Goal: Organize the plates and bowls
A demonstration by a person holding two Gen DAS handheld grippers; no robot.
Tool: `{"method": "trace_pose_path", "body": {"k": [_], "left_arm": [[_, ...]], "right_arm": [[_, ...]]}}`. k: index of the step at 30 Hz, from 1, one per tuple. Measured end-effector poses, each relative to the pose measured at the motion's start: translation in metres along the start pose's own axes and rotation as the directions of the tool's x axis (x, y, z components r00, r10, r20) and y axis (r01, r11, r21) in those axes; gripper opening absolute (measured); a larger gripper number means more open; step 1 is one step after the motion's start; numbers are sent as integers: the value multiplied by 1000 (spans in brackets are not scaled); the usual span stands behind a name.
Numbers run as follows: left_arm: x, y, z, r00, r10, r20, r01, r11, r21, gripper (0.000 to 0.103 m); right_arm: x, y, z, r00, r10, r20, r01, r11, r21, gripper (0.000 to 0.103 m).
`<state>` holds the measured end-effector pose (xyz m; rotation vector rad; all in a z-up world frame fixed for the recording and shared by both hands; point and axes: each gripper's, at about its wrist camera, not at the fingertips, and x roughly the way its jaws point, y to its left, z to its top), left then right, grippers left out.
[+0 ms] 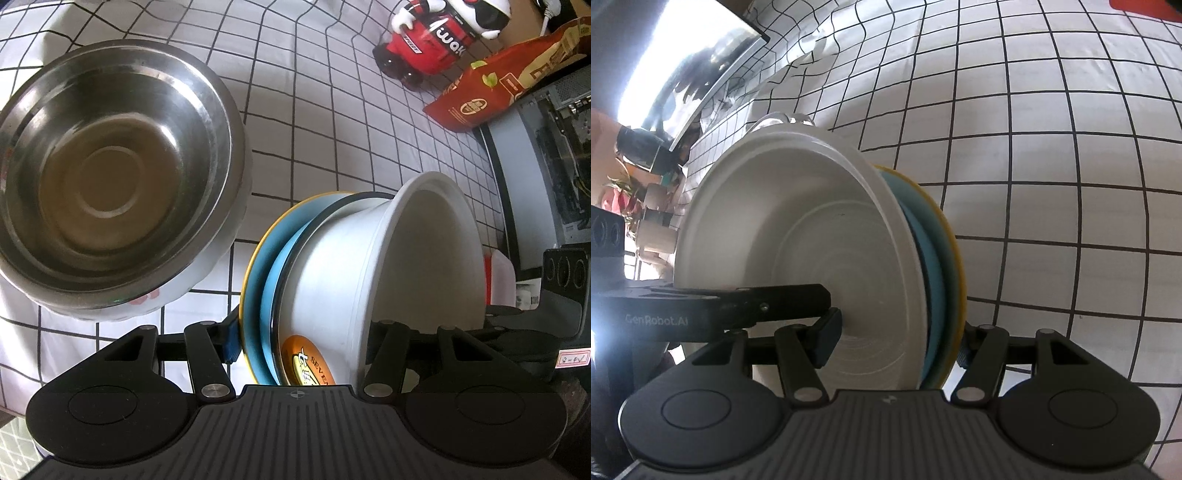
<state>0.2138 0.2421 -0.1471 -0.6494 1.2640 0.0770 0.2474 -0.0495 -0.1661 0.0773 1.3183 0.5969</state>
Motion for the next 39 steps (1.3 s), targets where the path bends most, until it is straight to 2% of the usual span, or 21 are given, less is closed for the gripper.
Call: {"method": "trace_pose_path", "body": {"k": [19,33,35,39], "left_arm": [[2,2,2,1000,-24,2,24,999,24,63],[3,8,-3,998,-55,3,55,999,-2,64],[5,8,-3,998,-58,-8,58,998,-4,64],[5,8,-2,998,-56,-13,55,998,-4,64]], "right_arm": [[0,-1,2,1000,-13,-14,13,999,45,61],[-4,-10,4,1000,-12,25,9,995,103,61],[-3,-8,3,1000,-9,15,8,996,88,57],[-3,-10,5,1000,-2,-2,2,996,94,57]]}}
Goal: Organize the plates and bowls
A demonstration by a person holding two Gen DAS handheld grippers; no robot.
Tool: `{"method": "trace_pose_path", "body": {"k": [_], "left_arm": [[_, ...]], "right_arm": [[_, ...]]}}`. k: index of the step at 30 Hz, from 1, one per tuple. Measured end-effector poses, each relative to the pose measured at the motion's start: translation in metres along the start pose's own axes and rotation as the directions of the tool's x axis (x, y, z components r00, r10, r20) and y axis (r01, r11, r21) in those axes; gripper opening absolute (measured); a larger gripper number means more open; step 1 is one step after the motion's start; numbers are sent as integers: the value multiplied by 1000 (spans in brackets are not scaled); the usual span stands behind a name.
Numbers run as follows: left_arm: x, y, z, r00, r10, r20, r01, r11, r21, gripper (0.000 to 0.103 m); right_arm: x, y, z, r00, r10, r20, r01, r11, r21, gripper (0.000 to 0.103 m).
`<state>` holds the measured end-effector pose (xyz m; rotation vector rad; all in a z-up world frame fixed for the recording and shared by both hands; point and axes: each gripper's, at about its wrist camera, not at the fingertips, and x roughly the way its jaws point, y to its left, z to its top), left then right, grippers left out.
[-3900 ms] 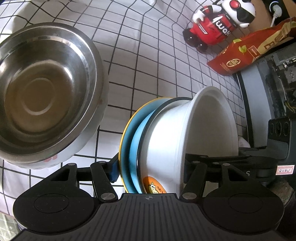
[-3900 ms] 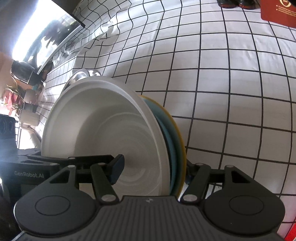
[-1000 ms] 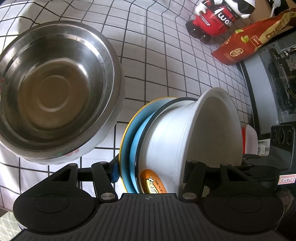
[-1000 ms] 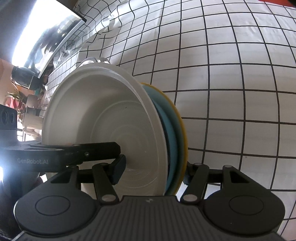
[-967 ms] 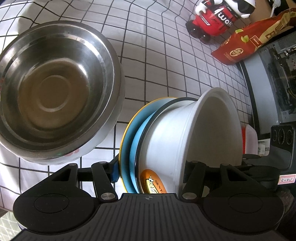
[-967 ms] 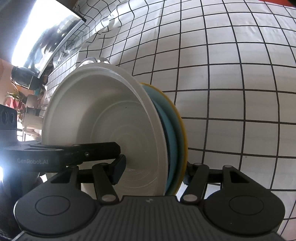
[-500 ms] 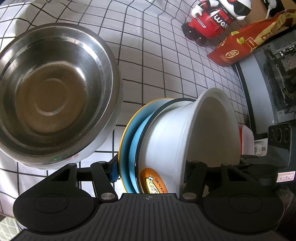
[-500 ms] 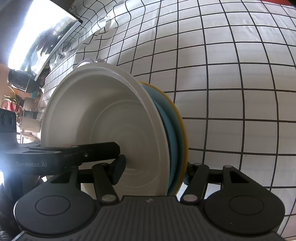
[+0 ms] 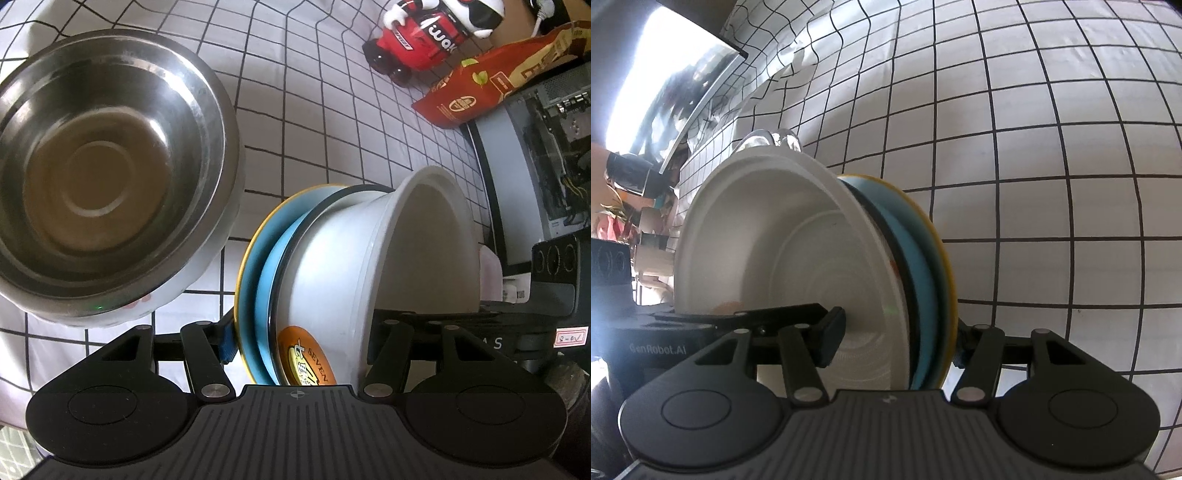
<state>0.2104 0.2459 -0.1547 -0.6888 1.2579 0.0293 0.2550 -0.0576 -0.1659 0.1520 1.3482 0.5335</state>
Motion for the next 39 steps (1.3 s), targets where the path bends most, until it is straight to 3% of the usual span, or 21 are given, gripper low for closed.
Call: {"method": "trace_pose_path", "body": {"k": [5,18,27,32,39], "left_arm": [[2,0,5,999,5,-38,-6,1000,-15,64],[-10,-6,5,1000,-8,-9,7,1000,-19,64],[-64,-9,17,994,-64,84,68,997,-43,64],[-103,18,36,992,-33,122,49,991,-128,64],[-114,82,56,990,-4,138,33,977,-213,64]], "right_arm": [[0,4,0,1000,-18,-5,18,1000,-15,57],[-9,13,4,999,-34,12,34,999,-37,57],[-50,65,29,996,-72,54,79,987,-142,57],[-46,108,58,997,-40,66,54,975,-217,57],[13,155,94,1000,-11,-11,8,971,-239,57]]}}
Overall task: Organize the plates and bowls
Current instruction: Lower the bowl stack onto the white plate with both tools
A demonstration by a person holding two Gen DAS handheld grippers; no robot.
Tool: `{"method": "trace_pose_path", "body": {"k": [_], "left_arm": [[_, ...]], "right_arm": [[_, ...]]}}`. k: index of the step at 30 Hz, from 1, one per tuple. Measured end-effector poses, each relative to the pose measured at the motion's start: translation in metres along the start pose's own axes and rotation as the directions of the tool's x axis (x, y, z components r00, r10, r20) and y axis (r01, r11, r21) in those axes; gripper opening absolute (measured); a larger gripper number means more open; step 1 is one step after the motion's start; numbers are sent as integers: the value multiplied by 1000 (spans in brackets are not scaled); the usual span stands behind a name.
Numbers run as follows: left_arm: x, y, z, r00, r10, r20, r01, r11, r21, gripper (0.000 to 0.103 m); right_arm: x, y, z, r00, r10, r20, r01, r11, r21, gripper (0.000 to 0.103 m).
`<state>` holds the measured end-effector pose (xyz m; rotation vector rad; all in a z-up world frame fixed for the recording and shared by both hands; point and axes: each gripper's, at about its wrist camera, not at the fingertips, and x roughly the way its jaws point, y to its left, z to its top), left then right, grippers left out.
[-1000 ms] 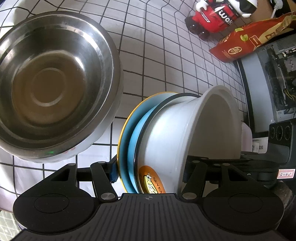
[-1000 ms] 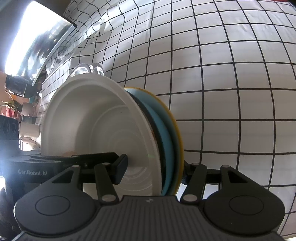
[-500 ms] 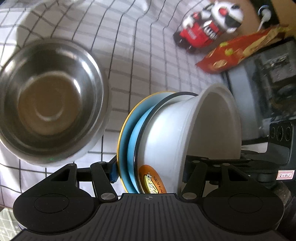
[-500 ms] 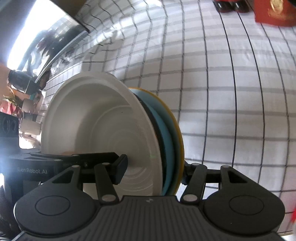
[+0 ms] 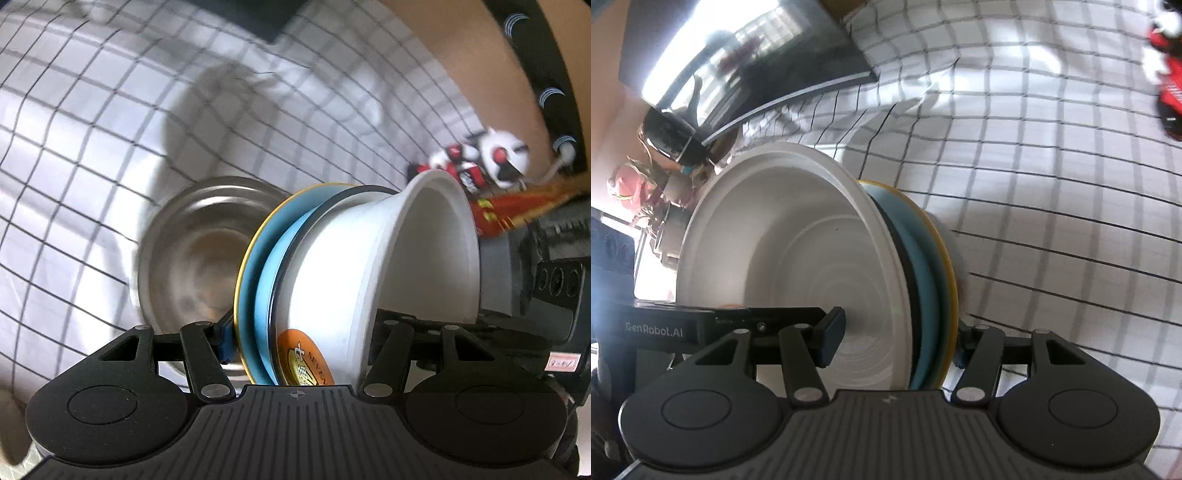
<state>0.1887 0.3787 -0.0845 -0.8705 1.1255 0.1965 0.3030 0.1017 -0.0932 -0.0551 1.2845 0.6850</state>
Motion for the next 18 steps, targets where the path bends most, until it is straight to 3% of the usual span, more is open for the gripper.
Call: {"method": "trace_pose_path", "body": {"k": [7,11,18], "left_arm": [[26,69,3,990,-136,-29,130,978,-164,64],[24,76,3,989,-146,-1,145,980,-135,65],[18,98,0,974,-224,19,223,959,-177,65]], "right_arm": [[55,21,16,986,-109,-130,107,994,-22,58],[72,29,21,968,-158,-193,156,987,-22,59],[78,55,28,946,-249,-206,239,968,-75,60]]}}
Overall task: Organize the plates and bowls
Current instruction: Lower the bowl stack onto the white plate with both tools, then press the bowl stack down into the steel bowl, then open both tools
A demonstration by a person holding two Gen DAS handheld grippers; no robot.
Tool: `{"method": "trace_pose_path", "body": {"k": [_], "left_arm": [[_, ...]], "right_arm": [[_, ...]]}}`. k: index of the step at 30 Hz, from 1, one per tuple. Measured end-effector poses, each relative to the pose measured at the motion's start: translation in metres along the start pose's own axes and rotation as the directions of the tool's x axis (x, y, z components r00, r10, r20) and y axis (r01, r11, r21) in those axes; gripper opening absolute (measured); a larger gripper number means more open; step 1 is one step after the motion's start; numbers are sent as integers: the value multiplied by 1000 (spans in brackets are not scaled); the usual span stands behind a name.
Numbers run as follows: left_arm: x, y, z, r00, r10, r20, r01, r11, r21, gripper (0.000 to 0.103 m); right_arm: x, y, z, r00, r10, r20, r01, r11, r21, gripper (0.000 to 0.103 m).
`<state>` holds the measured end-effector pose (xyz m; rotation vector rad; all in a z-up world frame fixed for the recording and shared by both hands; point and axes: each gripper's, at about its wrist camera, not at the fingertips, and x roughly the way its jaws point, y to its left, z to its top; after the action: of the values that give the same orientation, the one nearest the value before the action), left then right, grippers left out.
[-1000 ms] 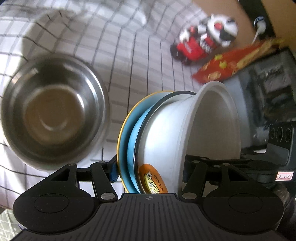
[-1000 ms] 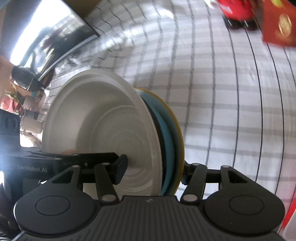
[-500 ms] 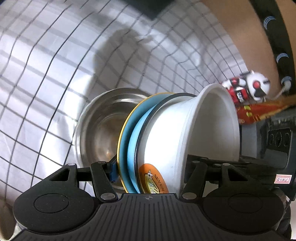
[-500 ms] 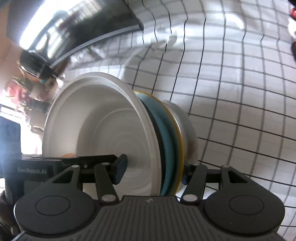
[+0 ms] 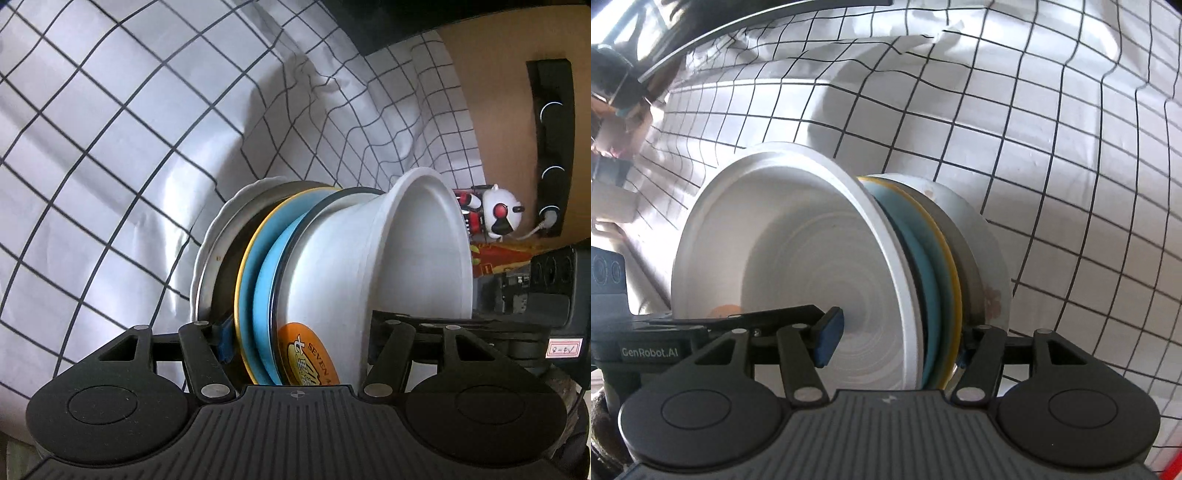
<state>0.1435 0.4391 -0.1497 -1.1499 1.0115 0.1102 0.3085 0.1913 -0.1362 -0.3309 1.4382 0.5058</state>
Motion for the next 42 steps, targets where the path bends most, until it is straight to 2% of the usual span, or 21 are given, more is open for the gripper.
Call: {"method": "trace_pose_path", "body": {"k": [3,8,10,18,20,22,31,36,39,40,42], "left_arm": [[-2,-1,1,999,31,-15,-31,999,22,65],[-4,3,2,1000,6,-13,-6,1000,13,63],[-3,2,3,1000,10,-16,-10,1000,13,63],[-3,-1,5,999,21,-31,-20,1000,11,60],[-5,-4,6,999,11,-31,-10,1000,17,59],[-5,-9,6,999,40,-37,-38,999,37,59],[-11,-17,5,995,86,-41,-85,996,41,58],[-27,-24,1,991,133,-16,-131,989,66,58],[-32,-24,3,992,122,-13,-121,991,55,58],[-35,-24,4,994,110,-4,-109,993,52,52],[-40,-26,6,996,91,-4,-91,995,44,52]], "right_arm": [[2,2,3,1000,-13,-22,13,1000,7,60],[3,-13,6,998,2,-61,4,996,91,60],[2,-14,6,998,4,-57,1,996,92,60],[-18,-11,-1,1000,-15,15,15,998,60,60],[-26,-8,-4,997,-51,64,50,998,25,57],[-37,-5,-6,990,-63,124,66,998,-21,57],[-34,-25,-10,990,36,139,-40,999,29,57],[-35,-24,-15,988,46,150,-51,998,26,57],[-32,-21,-14,988,64,140,-69,997,29,58],[-31,-20,-14,988,59,140,-64,998,30,58],[-33,-16,-12,987,59,151,-63,998,21,59]]}}
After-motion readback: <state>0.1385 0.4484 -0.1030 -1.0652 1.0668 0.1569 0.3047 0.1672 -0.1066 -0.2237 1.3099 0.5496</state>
